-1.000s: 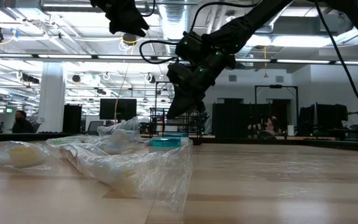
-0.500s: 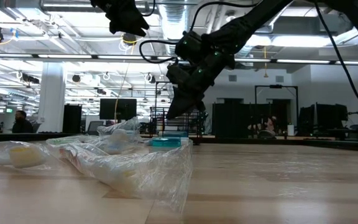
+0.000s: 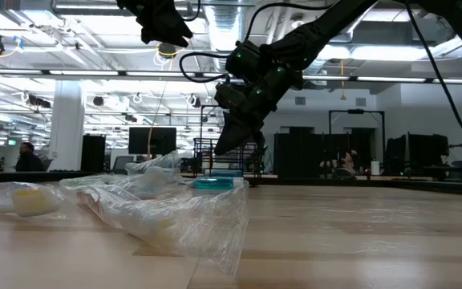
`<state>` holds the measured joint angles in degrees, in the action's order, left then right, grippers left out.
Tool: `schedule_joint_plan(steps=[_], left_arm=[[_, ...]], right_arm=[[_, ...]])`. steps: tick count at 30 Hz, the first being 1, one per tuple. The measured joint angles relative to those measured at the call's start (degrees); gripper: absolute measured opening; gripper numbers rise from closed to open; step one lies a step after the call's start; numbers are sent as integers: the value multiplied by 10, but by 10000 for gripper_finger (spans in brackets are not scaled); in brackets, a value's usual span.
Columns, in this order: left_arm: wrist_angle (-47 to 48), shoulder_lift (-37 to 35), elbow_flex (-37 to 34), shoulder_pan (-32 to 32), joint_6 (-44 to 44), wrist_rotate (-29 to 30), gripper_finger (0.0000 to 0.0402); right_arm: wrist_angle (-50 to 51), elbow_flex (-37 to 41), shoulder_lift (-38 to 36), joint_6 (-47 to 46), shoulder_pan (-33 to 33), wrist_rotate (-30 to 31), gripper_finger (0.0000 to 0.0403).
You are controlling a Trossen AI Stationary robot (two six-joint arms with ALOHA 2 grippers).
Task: Pick & Place toothbrushing station
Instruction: Put the blue mouthwash into the black wire organizer
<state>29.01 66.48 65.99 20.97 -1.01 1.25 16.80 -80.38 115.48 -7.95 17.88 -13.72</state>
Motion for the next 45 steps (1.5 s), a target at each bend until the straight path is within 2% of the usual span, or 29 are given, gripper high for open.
schedule_joint_plan(steps=[3, 8, 12, 18, 22, 24, 26, 31, 35, 41, 45], left_arm=[[0, 0, -14, 0, 10, -11, 186], [1, 0, -62, 0, 38, -43, 186], [2, 0, -80, -8, 49, -61, 186], [-8, 14, -92, -12, 60, -122, 186], [-33, 57, -124, -28, 61, -98, 182], [-60, 83, -140, -38, 68, -68, 166], [-85, 116, -147, -46, 74, -47, 134], [-171, 165, -146, -47, 75, -58, 19], [-237, 195, -146, -46, 71, -49, 11], [-238, 243, -147, -45, 69, -37, 1], [-267, 254, -147, -47, 48, -3, 1]], right_arm=[[10, 0, 0, -8, -3, -14, 0], [12, 1, -4, -31, -19, -96, 0], [-10, -2, -47, -28, -47, -133, 0], [-11, -26, -137, -22, -63, -134, 0], [-12, -34, -198, -27, -53, -118, 0], [-6, -33, -219, -38, -46, -104, 0], [-5, -33, -237, -47, -40, -98, 0], [10, -33, -269, -51, -31, -86, 0], [16, -32, -277, -46, -31, -83, 0], [15, -33, -279, -32, -36, -83, 0], [9, -33, -279, -31, -40, -83, 0]])
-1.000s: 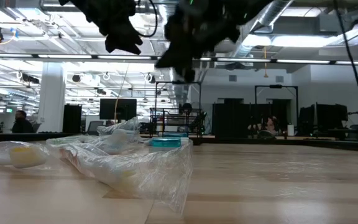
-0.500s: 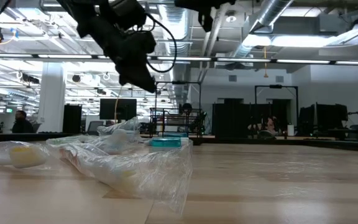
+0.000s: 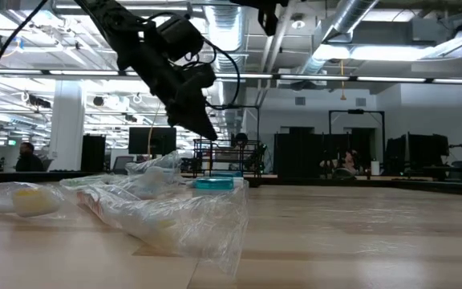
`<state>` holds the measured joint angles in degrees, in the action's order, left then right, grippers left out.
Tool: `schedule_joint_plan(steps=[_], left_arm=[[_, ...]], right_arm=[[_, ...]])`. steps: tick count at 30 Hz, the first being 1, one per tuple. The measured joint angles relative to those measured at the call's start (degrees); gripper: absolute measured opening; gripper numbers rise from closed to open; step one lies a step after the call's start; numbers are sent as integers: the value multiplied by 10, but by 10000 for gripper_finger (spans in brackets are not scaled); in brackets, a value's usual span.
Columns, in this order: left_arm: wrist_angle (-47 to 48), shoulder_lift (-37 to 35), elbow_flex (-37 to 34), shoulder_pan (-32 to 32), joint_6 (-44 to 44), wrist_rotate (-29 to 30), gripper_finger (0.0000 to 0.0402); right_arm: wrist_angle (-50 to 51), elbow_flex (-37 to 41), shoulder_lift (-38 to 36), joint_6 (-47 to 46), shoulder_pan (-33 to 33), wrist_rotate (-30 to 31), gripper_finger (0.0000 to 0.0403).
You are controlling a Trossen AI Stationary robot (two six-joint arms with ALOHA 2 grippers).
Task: Pick & Place toothbrushing station
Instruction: Put the blue mouthwash into the black wire organizer
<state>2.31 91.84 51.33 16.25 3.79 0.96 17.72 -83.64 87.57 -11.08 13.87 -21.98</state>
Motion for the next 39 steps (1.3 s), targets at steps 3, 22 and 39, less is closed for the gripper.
schedule_joint_plan(steps=[3, 22, 39], left_arm=[[-20, 10, 1, 0, -10, 16, 0], [-48, 73, 0, 3, -3, 71, 0], [-82, 137, 3, 3, 18, 81, 0]], right_arm=[[-2, 0, 0, 5, -2, 0, 0], [-6, 0, -14, 16, -15, -4, 0], [-7, 0, -14, 20, -26, -4, 0]])
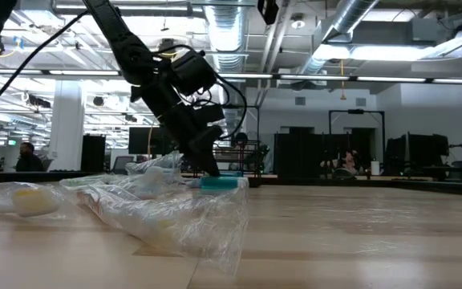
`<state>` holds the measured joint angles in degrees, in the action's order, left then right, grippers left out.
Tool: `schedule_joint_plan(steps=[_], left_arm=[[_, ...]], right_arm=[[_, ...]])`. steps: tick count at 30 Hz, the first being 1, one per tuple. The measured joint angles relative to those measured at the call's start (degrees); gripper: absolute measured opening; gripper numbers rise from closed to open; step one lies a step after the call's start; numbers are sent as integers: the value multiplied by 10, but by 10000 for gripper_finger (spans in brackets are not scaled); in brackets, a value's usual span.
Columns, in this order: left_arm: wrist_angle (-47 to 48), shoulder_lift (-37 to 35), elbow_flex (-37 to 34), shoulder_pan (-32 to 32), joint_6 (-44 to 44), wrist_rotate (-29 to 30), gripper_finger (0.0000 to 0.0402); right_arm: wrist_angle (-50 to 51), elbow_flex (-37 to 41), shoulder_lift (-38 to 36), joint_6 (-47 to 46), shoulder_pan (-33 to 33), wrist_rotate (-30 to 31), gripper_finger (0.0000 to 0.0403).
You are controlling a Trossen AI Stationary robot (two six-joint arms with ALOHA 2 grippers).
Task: Pick & Place toothbrushing station
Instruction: Put the blue mouthwash into the black wire organizer
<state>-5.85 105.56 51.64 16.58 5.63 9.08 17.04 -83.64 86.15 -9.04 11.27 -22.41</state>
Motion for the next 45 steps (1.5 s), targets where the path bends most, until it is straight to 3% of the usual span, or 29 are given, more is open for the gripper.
schedule_joint_plan(steps=[10, 15, 24, 29, 33, 37, 41, 45], left_arm=[[-18, 9, -3, 27, 10, -1, 0], [-20, 15, -3, 30, 31, -35, 0], [-27, 16, -3, -27, 57, -96, 0], [-93, 16, 4, -92, 58, -146, 0], [-85, 9, 17, -128, 87, -135, 0], [-60, -36, 17, -123, 106, -71, 0], [-53, -73, 18, -94, 39, -15, 2], [-51, -66, 19, -37, 24, -34, 5]], right_arm=[[-2, 0, 0, 0, -9, 0, 0], [-4, 0, 0, 0, -9, 0, 0], [-1, -24, 0, 5, -11, -2, 0], [3, -33, 0, 6, -11, -2, 0], [14, -32, 0, 6, -11, -2, 0], [18, -32, 0, 5, -11, -2, 0], [20, -32, -4, 6, -12, -2, 0], [16, -32, -4, 13, -12, -2, 0]])
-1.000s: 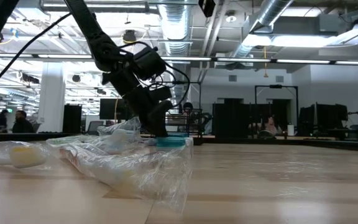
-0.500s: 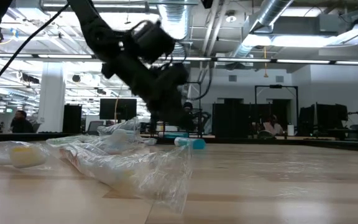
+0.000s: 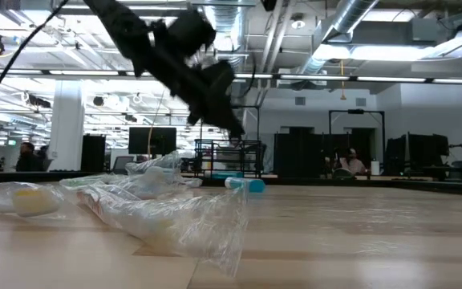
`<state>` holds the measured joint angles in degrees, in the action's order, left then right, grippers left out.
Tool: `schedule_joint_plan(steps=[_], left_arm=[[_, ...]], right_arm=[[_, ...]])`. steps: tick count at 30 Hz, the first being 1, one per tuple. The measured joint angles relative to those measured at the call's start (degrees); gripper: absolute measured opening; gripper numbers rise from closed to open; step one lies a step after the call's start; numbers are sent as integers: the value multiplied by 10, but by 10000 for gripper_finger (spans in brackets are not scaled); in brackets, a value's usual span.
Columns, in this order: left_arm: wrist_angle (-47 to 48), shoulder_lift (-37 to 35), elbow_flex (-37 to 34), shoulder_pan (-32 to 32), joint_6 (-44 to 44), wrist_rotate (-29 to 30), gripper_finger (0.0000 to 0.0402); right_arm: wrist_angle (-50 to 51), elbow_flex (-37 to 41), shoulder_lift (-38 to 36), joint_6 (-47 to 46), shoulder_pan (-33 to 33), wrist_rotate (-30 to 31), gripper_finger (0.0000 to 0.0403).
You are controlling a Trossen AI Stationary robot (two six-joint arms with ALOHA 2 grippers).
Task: Pick & Place toothbrushing station
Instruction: Put the blue mouthwash into the black wire organizer
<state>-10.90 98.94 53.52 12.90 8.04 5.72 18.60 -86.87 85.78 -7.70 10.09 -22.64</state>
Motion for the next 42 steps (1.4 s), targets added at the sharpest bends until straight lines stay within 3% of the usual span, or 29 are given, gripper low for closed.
schedule_joint_plan(steps=[4, 9, 17, 26, 33, 39, 42], left_arm=[[9, 44, -3, 46, 7, -40, 1], [-11, 60, 9, 54, -31, -51, 1], [-19, 84, 17, 52, -16, -56, 0], [-23, 59, 16, -1, 35, -133, 0], [-15, -6, 18, -53, 44, -87, 0], [61, -85, 14, -47, 44, -19, 0], [87, -131, -10, -33, 47, 16, 0]], right_arm=[[-3, 0, 0, 3, 0, 0, 0], [-3, 0, 0, 3, 0, -11, 0], [-3, 0, 0, 6, 0, -15, 0], [28, 0, 0, -7, -12, -15, 0], [55, 0, -20, -30, -41, -10, 0], [264, 7, -13, -104, -44, 146, 0], [280, 45, 1, -144, -43, 169, 0]])
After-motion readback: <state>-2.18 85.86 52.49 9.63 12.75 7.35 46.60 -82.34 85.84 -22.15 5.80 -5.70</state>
